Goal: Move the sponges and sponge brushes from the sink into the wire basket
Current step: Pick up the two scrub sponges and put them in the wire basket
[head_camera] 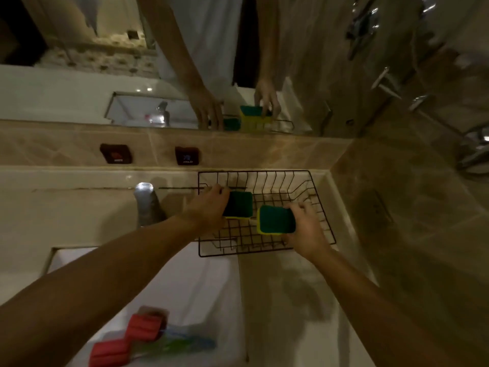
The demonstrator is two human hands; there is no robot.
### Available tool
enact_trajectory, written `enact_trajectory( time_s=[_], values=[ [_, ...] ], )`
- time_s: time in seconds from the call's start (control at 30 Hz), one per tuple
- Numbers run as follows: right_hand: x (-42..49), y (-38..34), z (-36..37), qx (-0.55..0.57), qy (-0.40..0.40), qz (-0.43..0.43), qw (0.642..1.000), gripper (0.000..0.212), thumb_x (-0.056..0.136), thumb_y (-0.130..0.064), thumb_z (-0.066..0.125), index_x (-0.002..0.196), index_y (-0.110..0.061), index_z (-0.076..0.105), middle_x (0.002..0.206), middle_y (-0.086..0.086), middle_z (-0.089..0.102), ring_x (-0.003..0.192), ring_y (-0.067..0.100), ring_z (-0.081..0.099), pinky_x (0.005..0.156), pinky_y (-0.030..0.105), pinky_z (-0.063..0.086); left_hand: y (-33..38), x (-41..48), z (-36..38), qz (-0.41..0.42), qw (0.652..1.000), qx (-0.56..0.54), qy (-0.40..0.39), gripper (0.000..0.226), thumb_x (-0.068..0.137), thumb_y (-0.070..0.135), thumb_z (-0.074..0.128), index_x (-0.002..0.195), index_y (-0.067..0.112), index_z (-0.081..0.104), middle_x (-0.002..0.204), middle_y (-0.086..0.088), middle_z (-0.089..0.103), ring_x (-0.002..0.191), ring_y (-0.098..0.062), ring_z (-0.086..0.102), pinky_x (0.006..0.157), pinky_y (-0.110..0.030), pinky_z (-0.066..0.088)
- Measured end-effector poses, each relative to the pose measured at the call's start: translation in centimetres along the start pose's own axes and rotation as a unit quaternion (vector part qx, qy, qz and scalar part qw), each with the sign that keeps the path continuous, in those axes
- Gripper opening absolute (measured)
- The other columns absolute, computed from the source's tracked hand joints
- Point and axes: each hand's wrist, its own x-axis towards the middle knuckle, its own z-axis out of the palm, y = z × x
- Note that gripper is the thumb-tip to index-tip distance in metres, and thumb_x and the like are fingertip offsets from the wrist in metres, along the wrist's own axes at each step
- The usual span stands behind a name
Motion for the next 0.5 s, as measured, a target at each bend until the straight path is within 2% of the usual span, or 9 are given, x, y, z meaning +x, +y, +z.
enact_trajectory(
  time_s=[0.1,0.2,0.33,0.4,0.5],
  values=[
    [2.4,1.6,1.6,0.015,-0.004,-0.008,1.0,0.045,0.07,-0.006,0.077,0.109,-0.013,0.057,0.114,0.008,0.047,0.098,0.019,0.05,0.079,0.024,0.047,0.2,2.6,2.1,0.003,1.0,-0.008,0.015,0.071,0.072,0.016,0.069,0.135,0.011,0.038,0.127,-0.014,0.051,0.109,-0.03,0.055,0.085,-0.041,0.052],
    [4.1,2.9,3.3,0.039,0.001,-0.024,0.999,0.044,0.066,-0.005,0.08,0.105,-0.008,0.06,0.106,0.013,0.052,0.087,0.019,0.052,0.071,0.028,0.051,0.0,4.6,3.8,-0.005,1.0,0.004,0.014,0.074,0.071,0.013,0.071,0.137,0.01,0.037,0.13,-0.017,0.049,0.11,-0.036,0.056,0.087,-0.046,0.052],
    [5.8,4.2,5.3,0.035,-0.027,0.006,0.999,0.06,0.064,-0.004,0.08,0.118,-0.009,0.055,0.117,0.019,0.051,0.093,0.02,0.049,0.074,0.028,0.043,-0.3,6.5,4.6,-0.046,0.998,0.013,-0.038,0.084,0.073,0.015,0.071,0.144,0.013,0.026,0.141,-0.015,0.036,0.118,-0.033,0.048,0.092,-0.044,0.05],
    [6.1,4.5,6.2,0.046,-0.037,0.017,0.998,0.06,0.065,-0.005,0.079,0.119,-0.012,0.055,0.119,0.02,0.05,0.098,0.026,0.053,0.077,0.028,0.043,-0.3,6.8,4.8,-0.06,0.996,0.033,-0.06,0.087,0.074,0.015,0.071,0.146,0.013,0.023,0.147,-0.014,0.031,0.123,-0.033,0.044,0.096,-0.043,0.048],
    [6.4,4.5,6.9,0.053,-0.033,0.03,0.998,0.054,0.068,-0.006,0.077,0.117,-0.015,0.056,0.118,0.019,0.05,0.098,0.029,0.055,0.075,0.026,0.043,-0.3,7.0,5.2,-0.086,0.992,0.069,-0.054,0.079,0.077,0.015,0.07,0.144,0.01,0.028,0.147,-0.014,0.034,0.123,-0.032,0.044,0.097,-0.042,0.044]
  ],
)
